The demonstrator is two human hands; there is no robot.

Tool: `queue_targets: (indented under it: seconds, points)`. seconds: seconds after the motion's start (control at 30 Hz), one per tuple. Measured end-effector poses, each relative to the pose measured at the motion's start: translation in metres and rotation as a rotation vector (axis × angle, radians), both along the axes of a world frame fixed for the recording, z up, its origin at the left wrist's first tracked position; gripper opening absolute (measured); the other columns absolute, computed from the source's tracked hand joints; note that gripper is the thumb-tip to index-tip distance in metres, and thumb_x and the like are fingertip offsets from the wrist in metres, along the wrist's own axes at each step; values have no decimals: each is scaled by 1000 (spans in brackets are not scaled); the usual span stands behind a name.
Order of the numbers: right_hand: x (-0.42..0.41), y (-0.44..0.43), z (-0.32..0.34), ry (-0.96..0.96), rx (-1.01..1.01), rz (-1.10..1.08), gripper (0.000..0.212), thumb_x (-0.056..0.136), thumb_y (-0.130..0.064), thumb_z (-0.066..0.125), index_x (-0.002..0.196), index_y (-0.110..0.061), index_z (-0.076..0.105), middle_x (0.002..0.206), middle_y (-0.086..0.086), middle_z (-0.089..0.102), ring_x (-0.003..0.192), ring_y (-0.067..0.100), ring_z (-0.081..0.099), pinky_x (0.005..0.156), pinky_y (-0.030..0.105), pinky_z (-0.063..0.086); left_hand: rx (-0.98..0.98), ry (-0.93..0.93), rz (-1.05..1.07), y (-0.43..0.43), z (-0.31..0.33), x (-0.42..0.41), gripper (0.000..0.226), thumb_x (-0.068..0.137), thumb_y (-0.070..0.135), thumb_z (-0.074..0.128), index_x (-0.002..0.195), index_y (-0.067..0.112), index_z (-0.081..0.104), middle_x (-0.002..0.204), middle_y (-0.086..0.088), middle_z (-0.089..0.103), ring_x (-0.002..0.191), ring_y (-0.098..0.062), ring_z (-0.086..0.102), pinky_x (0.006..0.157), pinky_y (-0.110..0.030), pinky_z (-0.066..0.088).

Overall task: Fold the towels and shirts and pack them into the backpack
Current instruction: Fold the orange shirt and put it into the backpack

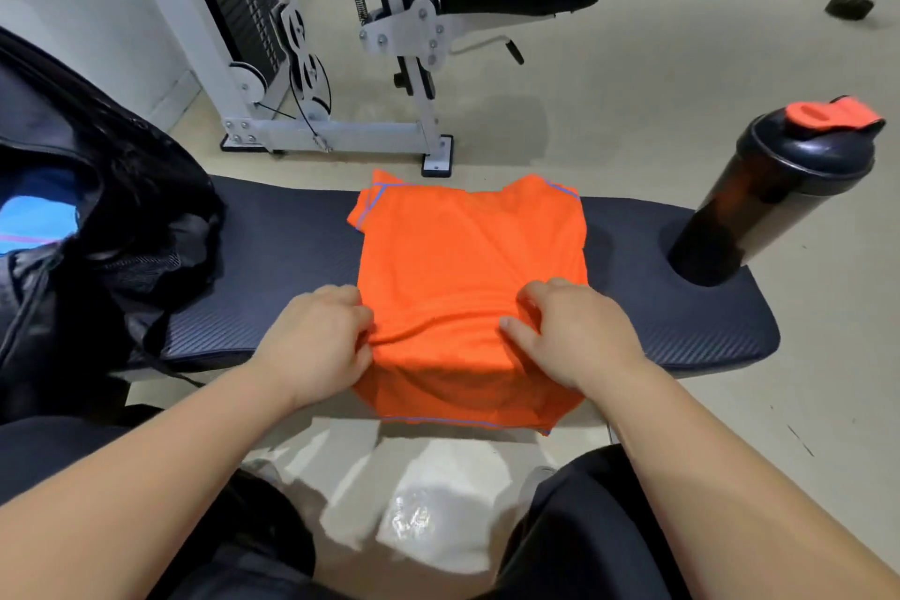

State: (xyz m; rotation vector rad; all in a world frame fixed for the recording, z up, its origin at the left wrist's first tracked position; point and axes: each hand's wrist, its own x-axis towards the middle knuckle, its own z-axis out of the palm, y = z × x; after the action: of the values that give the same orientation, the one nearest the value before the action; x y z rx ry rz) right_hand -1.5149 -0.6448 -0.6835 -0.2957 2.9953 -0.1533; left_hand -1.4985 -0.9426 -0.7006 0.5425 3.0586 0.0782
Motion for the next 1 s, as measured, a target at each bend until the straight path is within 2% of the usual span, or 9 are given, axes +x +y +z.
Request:
queue_targets:
  seconds: [0.13,0.23,0.3,0.37,0.43,0.53,0.73,0.9,1.0]
  points:
    - [3,8,-1,57,-42,-56,46,89,-65,51,108,-25,63,104,5,66,102,32,62,80,40,51,154,-31,117,10,7,6,40,71,61,51,65,22,55,74,5,50,76,-23,52,68,-38,50]
    - [-4,7,-8,13,45,-2,64,87,-70,49,142,-38,46,143,4,47,130,31,44,103,45,40,78,-59,208,18,5,-7,58,76,69,51,116,29,62,121,-2,55,108,-30,54,88,-44,50]
    - [-5,1,-13,-59,83,16,72,89,-72,44,152,-41,30,160,3,29,142,31,30,111,49,30,1,-122,208,22,0,-17,74,82,69,51,147,34,42,156,-4,34,134,-34,42,106,-51,42]
    - [-6,-3,-15,-40,46,-3,71,90,-71,44,152,-39,33,159,3,30,141,31,32,112,48,30,-54,-160,173,29,-8,-24,73,91,68,43,156,37,27,167,0,17,147,-32,26,117,-59,26]
    - [-7,-1,-16,-10,22,-7,68,90,-69,47,150,-39,37,158,2,33,140,30,34,112,47,30,-74,-143,175,35,-10,-27,62,96,64,37,153,38,33,163,1,28,145,-31,29,116,-58,24]
    - [-13,7,-16,67,-8,-122,61,91,-64,49,146,-39,42,155,2,34,138,30,32,109,48,29,-41,32,225,37,-3,-31,40,98,53,41,125,28,57,125,-4,58,115,-33,51,95,-49,42]
    - [-32,23,-19,15,-101,-424,72,89,-57,60,150,-29,34,146,8,43,130,35,39,104,49,34,-155,119,338,12,3,-42,42,82,58,61,108,26,58,103,-3,63,104,-32,51,86,-46,37]
    - [-35,15,-17,77,-203,-390,77,85,-45,70,151,-24,34,131,8,55,121,35,46,100,47,36,-74,180,133,16,8,-52,42,87,38,58,128,27,58,118,-3,59,113,-31,53,94,-47,40]
    - [-37,9,-16,89,-305,-385,88,83,-38,74,156,-20,28,131,9,58,123,36,47,102,47,37,68,13,4,48,9,-58,60,90,45,55,147,28,45,151,-4,46,139,-29,42,111,-50,36]
